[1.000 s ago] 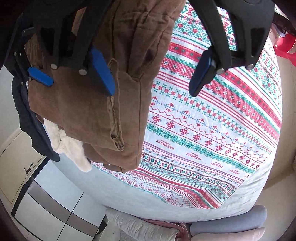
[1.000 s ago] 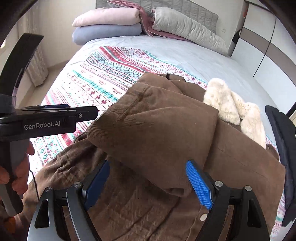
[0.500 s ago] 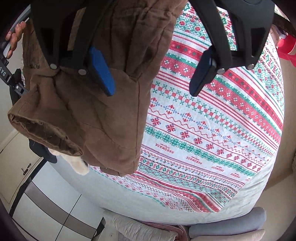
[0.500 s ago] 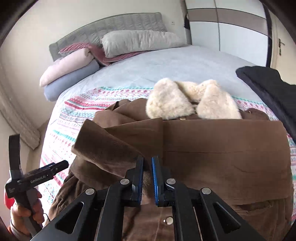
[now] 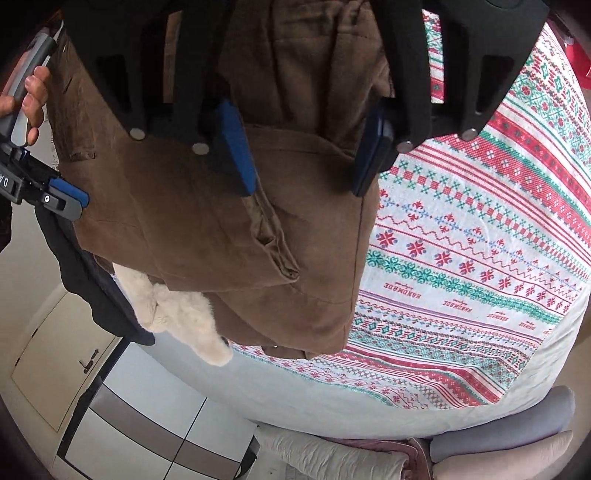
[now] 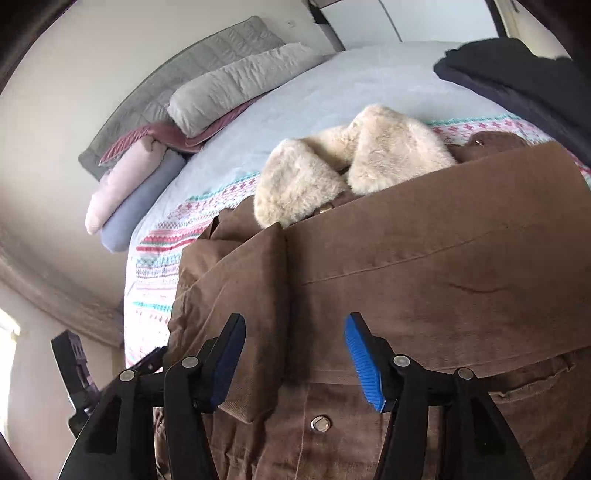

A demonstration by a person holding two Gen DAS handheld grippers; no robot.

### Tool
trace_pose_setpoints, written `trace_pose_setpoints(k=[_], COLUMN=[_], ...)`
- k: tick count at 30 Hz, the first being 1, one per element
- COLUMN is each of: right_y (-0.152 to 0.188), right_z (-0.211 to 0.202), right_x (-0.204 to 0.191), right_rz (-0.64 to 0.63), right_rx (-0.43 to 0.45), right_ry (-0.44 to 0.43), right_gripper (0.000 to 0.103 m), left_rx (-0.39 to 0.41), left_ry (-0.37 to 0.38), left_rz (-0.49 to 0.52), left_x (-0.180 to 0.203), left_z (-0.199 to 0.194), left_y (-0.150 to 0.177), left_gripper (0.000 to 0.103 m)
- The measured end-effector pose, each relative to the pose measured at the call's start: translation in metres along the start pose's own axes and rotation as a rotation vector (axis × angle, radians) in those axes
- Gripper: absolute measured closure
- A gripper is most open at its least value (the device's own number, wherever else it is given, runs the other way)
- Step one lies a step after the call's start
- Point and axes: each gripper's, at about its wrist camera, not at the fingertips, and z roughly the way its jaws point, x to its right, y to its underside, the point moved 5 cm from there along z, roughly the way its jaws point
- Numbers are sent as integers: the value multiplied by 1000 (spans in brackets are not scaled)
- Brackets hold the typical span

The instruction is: Fold large clothes

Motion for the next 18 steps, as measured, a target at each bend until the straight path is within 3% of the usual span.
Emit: trace_pose_setpoints(k=[6,9,11,12,13,14,18], right_y=[52,78,87,87,85,80,39], right_z=[41,65,80,86,87,85,42], right_x=[-120,-149,-154,-154,-152,-149,-119], right_rz=[-520,-672,-750,-771,-774,-753,-535], right_rx=[-90,-132,-132,-124,-115,-106,1], right_ry=[34,64,145,180,193,204,135], right_gripper=[43,43,45,56,82,90,95], left_rx=[-1,-23,-20,-17,-15,-14,-18], left_ry=[-24,1,5,9,13,18,36], left_rz=[-101,-154,-170,-172,-171,-167,-143], left_x=[-33,-45,-49,-49,-49,-47,-42], left_z=[-6,-3,-4,-5,-5,-6,-7], left_y=[-4,-3,-3,-4,-4,-4,-2], left_gripper=[48,52,52,52,52,52,52])
